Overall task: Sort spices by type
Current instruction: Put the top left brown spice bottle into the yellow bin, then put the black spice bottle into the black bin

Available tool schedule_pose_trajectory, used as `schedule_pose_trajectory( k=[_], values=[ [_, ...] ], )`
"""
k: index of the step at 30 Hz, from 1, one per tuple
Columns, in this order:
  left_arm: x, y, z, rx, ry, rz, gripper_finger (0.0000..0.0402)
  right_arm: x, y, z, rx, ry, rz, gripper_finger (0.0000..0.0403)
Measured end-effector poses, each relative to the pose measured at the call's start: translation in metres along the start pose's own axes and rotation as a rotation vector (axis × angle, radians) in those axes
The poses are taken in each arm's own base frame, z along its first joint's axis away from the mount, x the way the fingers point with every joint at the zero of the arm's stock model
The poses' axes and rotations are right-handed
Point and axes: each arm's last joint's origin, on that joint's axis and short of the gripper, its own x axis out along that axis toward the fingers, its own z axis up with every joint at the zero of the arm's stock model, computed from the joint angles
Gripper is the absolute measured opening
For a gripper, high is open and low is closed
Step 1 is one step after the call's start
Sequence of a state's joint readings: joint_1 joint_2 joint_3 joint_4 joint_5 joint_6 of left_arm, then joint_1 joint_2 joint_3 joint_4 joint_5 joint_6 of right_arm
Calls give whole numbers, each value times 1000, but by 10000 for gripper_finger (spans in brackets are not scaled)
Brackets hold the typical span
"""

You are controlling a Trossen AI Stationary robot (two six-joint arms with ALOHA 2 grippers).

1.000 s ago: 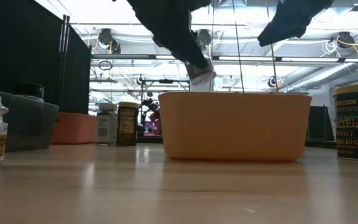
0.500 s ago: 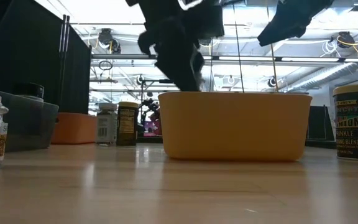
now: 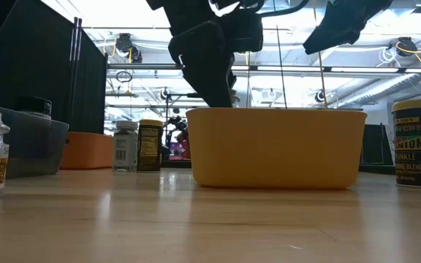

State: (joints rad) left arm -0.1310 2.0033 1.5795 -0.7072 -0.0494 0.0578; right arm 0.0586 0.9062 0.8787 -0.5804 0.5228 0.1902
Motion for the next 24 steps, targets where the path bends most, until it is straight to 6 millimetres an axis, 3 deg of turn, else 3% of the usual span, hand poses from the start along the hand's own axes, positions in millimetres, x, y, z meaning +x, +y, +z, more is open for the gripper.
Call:
schedule_pose_trajectory(
  k=[18, 24],
  values=[
    [0, 0, 1, 2, -8, 11, 236, 0, 0, 0, 0, 0, 0, 199],
    [-12, 0, 2, 10, -28, 55, 237, 1, 0, 0, 0, 0, 0, 199]
  ],
)
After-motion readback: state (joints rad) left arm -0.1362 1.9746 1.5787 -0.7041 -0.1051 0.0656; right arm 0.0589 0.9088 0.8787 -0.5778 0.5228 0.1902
